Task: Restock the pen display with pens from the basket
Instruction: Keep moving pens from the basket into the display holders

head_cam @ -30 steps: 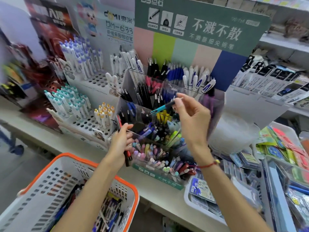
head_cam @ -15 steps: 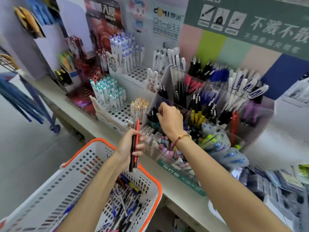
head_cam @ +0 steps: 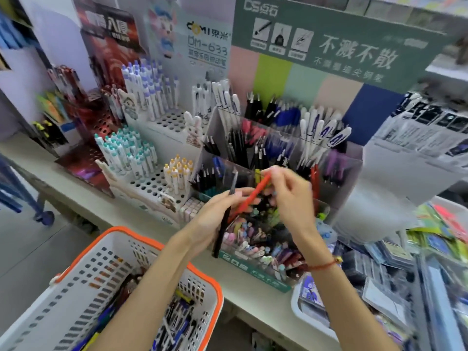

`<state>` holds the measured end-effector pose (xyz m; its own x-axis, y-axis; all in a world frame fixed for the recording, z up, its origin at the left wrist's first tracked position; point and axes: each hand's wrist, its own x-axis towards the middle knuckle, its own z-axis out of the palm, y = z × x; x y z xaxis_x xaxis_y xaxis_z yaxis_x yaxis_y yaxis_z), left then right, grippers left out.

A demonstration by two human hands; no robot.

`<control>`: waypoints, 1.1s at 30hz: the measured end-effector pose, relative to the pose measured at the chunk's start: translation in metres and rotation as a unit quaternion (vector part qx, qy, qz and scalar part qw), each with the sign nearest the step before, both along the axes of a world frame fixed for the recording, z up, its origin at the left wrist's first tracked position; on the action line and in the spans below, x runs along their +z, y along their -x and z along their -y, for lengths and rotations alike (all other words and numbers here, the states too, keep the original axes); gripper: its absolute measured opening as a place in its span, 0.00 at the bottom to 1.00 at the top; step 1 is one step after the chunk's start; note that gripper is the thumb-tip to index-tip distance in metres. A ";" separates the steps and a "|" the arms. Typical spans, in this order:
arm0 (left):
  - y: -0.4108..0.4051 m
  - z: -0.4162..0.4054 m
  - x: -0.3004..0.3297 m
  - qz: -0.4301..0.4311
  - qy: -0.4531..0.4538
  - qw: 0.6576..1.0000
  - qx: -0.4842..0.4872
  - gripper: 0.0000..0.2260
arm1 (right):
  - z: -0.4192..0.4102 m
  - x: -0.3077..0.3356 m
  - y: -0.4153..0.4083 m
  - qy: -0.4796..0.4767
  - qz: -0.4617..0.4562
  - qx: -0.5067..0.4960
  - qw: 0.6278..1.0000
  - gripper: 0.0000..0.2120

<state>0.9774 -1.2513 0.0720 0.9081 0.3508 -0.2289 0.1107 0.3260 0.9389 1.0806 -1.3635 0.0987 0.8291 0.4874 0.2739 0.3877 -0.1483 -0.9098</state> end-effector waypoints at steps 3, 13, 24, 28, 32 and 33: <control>-0.018 0.009 0.003 -0.006 0.021 1.000 0.011 0.12 | 0.038 0.014 -0.020 -0.103 0.123 -0.234 0.959 0.12; -0.037 0.033 0.006 0.052 0.231 0.970 -0.049 0.12 | 0.074 -0.006 -0.076 0.242 0.280 -0.254 0.893 0.14; -0.024 0.015 0.001 0.032 0.058 0.997 0.041 0.06 | 0.038 0.022 -0.028 0.126 0.117 -0.067 0.983 0.11; -0.021 0.005 0.007 0.060 -0.043 0.994 0.079 0.05 | 0.004 0.019 -0.008 0.163 0.121 0.050 0.978 0.08; -0.014 -0.012 0.018 0.118 -0.095 0.979 0.137 0.04 | -0.020 0.029 -0.002 0.119 0.136 0.083 0.980 0.09; -0.013 -0.015 0.021 0.125 -0.098 0.977 0.144 0.05 | -0.024 0.030 -0.001 0.101 0.136 0.086 0.982 0.10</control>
<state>0.9899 -1.2361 0.0927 0.7846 0.6143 0.0843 -0.1990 0.1207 0.9725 1.0818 -1.3395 0.1289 0.6392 0.6805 0.3582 0.6480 -0.2257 -0.7275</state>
